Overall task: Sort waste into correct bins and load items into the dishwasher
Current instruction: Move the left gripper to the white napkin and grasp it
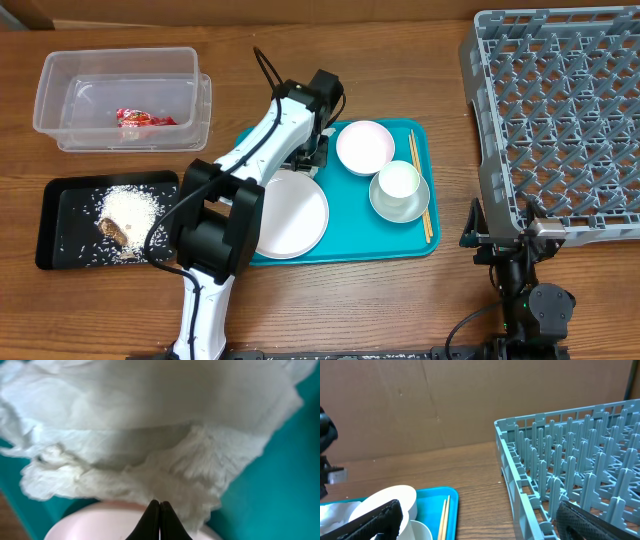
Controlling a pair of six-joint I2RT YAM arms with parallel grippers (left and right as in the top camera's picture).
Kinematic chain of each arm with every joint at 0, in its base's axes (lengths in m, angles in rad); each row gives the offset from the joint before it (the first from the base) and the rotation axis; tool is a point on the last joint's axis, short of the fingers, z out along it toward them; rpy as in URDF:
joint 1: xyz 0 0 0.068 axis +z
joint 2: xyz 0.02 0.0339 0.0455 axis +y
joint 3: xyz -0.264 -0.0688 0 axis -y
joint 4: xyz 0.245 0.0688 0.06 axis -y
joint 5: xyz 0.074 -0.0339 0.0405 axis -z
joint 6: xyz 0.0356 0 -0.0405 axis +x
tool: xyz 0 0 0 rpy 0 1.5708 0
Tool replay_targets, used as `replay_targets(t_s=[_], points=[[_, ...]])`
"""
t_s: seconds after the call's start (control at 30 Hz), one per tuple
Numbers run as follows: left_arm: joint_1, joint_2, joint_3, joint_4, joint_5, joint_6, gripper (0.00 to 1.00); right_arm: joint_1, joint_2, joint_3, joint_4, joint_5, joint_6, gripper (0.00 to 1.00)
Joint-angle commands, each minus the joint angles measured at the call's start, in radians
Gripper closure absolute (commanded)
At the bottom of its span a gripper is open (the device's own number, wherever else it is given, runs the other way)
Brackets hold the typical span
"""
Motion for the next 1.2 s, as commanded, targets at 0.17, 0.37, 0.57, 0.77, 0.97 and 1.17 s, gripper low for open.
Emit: replay_targets(t_s=[0.17, 0.37, 0.57, 0.77, 0.97, 1.17], points=[[0.025, -0.007, 0.209, -0.095, 0.002, -0.087, 0.96, -0.004, -0.01, -0.01, 0.006, 0.009, -0.003, 0.0], [0.023, -0.006, 0.187, -0.132, 0.112, -0.075, 0.46, -0.004, -0.01, -0.01, 0.006, 0.009, -0.003, 0.0], [0.005, -0.006, 0.065, -0.065, 0.121, -0.079, 0.34, -0.004, -0.01, -0.01, 0.006, 0.009, -0.002, 0.0], [0.01, -0.005, -0.037, 0.045, 0.105, -0.052, 0.38, -0.004, -0.01, -0.01, 0.006, 0.009, -0.002, 0.0], [0.01, -0.005, -0.037, 0.072, 0.092, -0.048, 0.44, -0.004, -0.01, -0.01, 0.006, 0.009, -0.003, 0.0], [0.01, -0.005, -0.042, 0.065, 0.095, -0.037, 0.48, -0.004, -0.01, -0.01, 0.006, 0.009, -0.003, 0.0]])
